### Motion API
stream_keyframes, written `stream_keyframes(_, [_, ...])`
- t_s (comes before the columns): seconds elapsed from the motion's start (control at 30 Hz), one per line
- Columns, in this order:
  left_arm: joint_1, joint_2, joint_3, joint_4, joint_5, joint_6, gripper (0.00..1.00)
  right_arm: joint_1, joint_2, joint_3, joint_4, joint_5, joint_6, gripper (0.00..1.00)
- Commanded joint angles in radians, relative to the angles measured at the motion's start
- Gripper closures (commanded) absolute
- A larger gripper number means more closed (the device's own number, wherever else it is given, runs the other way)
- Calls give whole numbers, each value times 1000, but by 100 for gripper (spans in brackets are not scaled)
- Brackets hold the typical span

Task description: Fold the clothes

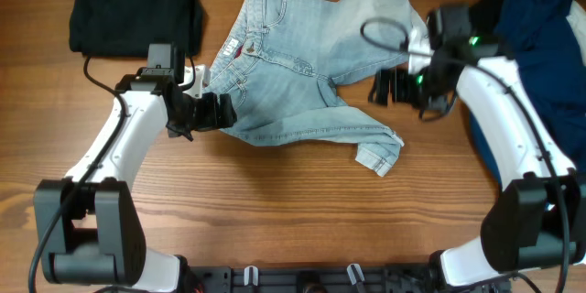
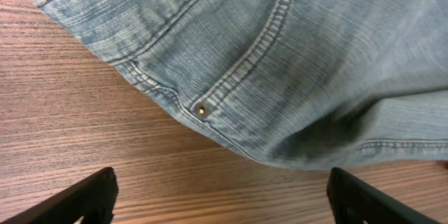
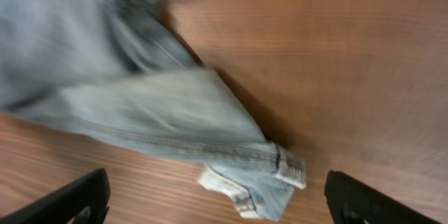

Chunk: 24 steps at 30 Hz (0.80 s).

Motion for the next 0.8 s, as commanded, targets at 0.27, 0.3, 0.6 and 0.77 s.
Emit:
stream_keyframes(0.27, [-4, 33, -19, 111, -16, -73, 33, 3, -126, -306, 123, 28, 74, 9])
stream_keyframes(0.3, [-4, 34, -26, 126, -16, -85, 33, 3, -126, -311, 127, 32, 74, 10])
stream_keyframes(0.6, [-26, 57, -35, 188, -16, -110, 27, 3, -126, -480, 403, 106, 158, 23])
stream_keyframes(0.77, [-26, 57, -35, 193, -16, -110, 25, 3, -126, -481, 446, 141, 158, 33])
